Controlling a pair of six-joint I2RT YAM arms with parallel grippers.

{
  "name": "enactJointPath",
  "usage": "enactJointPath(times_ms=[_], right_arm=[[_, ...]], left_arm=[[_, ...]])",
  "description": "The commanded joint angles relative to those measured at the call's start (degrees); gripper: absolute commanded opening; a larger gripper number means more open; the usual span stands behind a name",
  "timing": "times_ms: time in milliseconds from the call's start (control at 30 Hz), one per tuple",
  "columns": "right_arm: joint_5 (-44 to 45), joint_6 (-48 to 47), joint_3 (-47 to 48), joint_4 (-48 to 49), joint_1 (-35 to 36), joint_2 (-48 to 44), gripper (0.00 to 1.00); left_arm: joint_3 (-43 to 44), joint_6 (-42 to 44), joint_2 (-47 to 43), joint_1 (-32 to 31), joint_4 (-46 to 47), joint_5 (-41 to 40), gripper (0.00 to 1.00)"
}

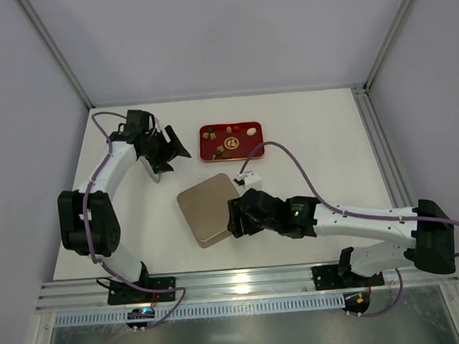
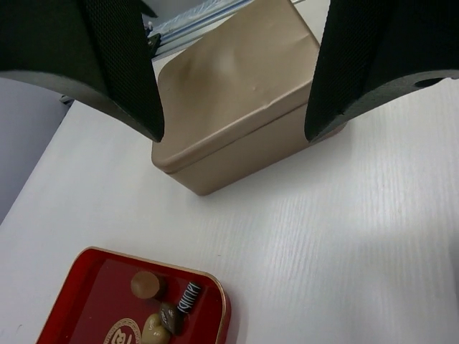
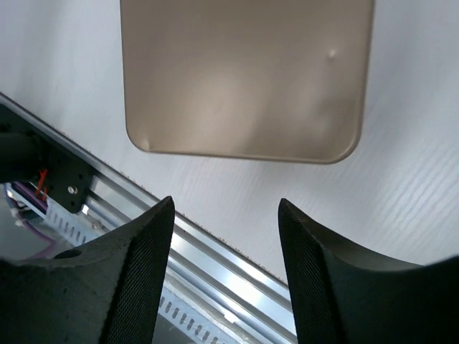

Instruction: Pack the chocolate

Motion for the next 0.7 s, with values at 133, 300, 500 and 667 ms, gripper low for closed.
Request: enactJointPath(times_ms=[133, 300, 500, 667], right_arm=[[-10.7, -10.1, 4.5, 2.0, -16.2, -3.0, 0.71], [-20.0, -13.4, 7.5, 7.1, -24.5, 3.6, 0.8], [-24.5, -14.7, 11.8, 11.7, -29.1, 13.8, 0.86], [-25.3, -14.3, 15.4, 13.8, -29.6, 21.7, 0.86]], left_arm=[[-7.9, 0.4, -16.9, 0.0, -4.0, -4.9, 0.82], [-17.5, -2.4, -25.1, -0.1, -4.1, -5.3, 0.82], [-27.0, -5.9, -30.4, -2.0, -0.3, -4.1, 0.83], [-30.1, -7.4, -29.5, -4.2, 3.4, -3.8, 0.84]])
